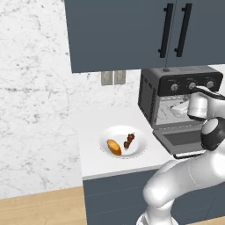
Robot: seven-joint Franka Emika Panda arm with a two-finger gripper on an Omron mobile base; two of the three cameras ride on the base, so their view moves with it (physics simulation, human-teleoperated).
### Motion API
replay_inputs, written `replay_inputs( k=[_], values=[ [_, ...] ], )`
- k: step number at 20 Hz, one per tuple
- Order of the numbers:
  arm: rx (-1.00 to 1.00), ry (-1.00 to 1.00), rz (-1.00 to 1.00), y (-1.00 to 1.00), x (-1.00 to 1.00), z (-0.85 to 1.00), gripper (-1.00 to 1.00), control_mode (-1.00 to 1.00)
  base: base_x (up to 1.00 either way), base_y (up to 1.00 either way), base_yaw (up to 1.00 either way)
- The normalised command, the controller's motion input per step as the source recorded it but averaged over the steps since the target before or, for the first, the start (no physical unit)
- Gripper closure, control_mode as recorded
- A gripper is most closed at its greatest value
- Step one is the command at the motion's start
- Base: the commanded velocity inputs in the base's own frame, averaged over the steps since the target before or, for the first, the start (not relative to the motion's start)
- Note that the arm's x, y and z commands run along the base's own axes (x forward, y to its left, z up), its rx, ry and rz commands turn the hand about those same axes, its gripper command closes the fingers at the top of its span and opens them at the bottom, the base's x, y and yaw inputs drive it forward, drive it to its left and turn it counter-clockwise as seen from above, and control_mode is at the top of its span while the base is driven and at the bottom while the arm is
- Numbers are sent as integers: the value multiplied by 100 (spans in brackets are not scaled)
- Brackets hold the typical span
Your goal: Pick up the kebab skewer and baguette bread, and place them inside the toaster oven. Close the toaster oven door and start by setting the timer.
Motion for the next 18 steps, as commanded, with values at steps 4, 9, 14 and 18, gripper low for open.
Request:
replay_inputs(
  k=[4, 9, 14, 18],
  values=[
    [0, 0, 0, -2, 26, -28, -100, -100, 0, 0, 0],
    [0, -1, 0, 0, 21, -11, -100, -100, 0, 0, 0],
    [0, 0, 0, -2, 12, -32, -100, -100, 0, 0, 0],
    [0, 10, -1, -3, -16, -69, -100, -100, 0, 0, 0]
  ],
)
